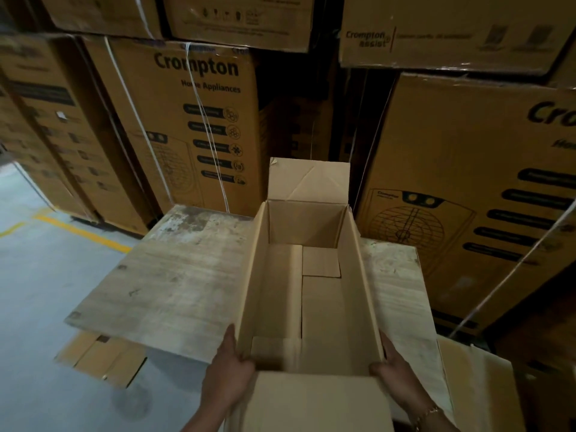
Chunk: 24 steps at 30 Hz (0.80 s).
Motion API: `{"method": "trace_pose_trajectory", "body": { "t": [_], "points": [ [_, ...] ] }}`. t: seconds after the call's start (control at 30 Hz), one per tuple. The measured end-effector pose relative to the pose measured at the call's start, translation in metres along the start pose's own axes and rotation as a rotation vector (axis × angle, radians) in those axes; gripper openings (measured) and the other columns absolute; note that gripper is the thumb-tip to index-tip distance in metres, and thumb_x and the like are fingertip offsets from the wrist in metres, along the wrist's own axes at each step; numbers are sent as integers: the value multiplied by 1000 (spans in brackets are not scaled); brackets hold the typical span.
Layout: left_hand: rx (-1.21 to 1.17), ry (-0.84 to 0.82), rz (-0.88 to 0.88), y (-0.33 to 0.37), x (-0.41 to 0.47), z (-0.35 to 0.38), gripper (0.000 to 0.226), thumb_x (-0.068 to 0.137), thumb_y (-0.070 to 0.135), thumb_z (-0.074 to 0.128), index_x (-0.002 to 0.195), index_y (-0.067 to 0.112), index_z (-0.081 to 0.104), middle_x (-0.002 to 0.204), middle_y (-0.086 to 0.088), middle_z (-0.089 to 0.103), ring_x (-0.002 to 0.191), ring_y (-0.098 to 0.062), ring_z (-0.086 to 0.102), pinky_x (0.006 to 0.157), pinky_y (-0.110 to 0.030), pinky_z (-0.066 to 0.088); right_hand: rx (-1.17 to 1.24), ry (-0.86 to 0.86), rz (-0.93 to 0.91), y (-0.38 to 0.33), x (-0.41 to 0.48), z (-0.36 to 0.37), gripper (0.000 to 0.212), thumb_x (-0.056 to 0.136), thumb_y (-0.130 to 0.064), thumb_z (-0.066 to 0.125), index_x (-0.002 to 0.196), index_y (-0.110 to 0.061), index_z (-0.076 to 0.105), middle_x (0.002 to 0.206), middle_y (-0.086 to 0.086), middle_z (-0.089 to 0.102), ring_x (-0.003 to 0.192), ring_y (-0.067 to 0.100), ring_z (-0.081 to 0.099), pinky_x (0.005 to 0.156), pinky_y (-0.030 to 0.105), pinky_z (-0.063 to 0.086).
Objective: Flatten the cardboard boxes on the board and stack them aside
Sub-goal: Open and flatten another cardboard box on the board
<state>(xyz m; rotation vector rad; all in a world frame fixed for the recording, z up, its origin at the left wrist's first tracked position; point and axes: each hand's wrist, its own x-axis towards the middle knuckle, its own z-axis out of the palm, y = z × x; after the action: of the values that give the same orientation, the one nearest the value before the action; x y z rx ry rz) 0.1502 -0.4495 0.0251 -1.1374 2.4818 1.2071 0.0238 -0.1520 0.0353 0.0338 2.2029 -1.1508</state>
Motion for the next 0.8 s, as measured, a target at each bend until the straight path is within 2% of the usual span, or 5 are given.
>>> {"method": "trace_pose_trajectory", "body": {
  "t": [0.17, 0.37, 0.5, 0.7, 0.8],
  "points": [
    [-107, 6, 1, 8, -2, -6, 65, 86, 10, 51, 146, 33, 40, 120, -6, 68, 100, -28, 63, 75, -32, 47, 70, 170, -32, 1, -9, 6, 67, 80, -12, 57, 117, -66, 46, 129, -6, 65, 108, 18, 63, 99, 47, 50],
    [-431, -114, 47, 5, 37, -14, 53, 77, -7, 53, 109, 33, 67, 106, 6, 73, 104, -21, 67, 83, -32, 55, -381, 398, -120, -100, -60, -3, 61, 85, -34, 55, 142, -49, 40, 97, -9, 67, 83, 17, 63, 70, 31, 51],
    [-491, -254, 35, 8, 68, -14, 42, 63, 14, 59, 100, 30, 72, 103, 3, 75, 95, -17, 69, 80, -34, 57, -795, 512, -183, -166, -58, 19, 64, 88, -50, 47, 147, -30, 32, 123, 3, 65, 101, 28, 63, 67, 30, 43],
    [-251, -273, -38, -36, 128, -26, 56, 54, 49, 61, 103, 23, 65, 101, -4, 72, 93, -24, 67, 79, -34, 54, -969, 527, -350, -221, -35, 99, 59, 84, -65, 39, 126, -26, 44, 118, 0, 61, 96, 27, 65, 76, 35, 51],
    [-418, -294, -19, -24, 125, -57, 60, 75, 65, 52, 99, 14, 71, 100, -8, 71, 98, -27, 66, 95, -46, 52, -968, 522, -412, -239, -29, 129, 56, 88, -66, 34, 122, -26, 53, 117, 0, 63, 98, 28, 65, 78, 35, 49]
  ]
}}
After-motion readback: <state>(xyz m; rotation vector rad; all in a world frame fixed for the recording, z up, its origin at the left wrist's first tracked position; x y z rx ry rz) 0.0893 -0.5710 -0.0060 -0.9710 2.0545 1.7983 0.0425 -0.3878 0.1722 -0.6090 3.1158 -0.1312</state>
